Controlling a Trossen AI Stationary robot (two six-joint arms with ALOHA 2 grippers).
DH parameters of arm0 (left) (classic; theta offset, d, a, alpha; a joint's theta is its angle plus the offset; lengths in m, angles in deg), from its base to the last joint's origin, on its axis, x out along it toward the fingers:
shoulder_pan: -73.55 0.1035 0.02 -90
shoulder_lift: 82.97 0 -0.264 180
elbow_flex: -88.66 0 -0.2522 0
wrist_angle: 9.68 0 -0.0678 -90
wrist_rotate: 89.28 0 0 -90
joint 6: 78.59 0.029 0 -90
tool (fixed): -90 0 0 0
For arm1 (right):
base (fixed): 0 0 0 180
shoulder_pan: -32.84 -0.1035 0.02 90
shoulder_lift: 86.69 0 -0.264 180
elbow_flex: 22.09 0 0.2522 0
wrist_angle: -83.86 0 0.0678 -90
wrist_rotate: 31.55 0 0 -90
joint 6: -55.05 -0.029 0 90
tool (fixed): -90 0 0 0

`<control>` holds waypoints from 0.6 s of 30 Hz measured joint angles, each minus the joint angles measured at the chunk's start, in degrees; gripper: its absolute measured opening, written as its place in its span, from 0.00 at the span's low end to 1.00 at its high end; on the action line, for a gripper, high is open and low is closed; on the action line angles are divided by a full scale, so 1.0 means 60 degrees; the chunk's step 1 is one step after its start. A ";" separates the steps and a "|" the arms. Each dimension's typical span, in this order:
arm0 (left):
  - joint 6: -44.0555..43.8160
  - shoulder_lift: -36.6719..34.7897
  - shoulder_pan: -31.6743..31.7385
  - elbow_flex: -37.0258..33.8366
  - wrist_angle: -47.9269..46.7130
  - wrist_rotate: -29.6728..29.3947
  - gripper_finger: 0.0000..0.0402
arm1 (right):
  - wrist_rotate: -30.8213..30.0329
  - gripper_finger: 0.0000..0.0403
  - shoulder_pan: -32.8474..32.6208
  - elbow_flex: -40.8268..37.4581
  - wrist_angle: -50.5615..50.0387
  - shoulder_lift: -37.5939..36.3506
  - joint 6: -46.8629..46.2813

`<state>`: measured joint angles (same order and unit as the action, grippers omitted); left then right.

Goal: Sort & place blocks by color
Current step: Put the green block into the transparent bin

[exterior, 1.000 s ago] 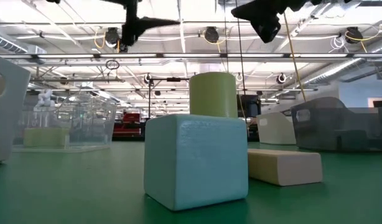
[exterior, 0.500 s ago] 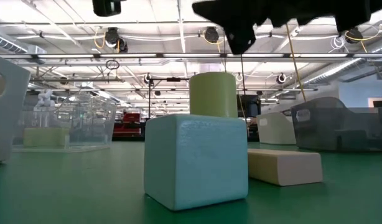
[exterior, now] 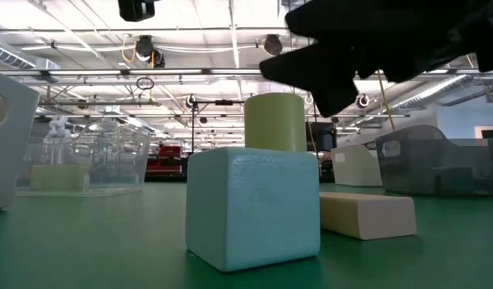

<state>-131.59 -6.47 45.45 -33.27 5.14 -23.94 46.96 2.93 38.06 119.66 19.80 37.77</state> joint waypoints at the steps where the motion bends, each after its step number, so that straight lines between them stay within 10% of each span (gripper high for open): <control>1: -0.0140 0.0001 -0.0007 0.0000 -0.0004 0.0003 0.90 | -0.0121 0.46 0.0000 0.0000 0.0147 0.0072 -0.0201; 18: -0.0666 0.0001 -0.0492 0.0000 -0.0016 0.0065 0.90 | -0.0087 0.46 -0.0355 0.1060 0.0731 0.1595 0.0191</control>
<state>-135.58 -6.46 42.50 -33.27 5.04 -23.55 46.44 0.80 44.42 124.05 29.37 38.92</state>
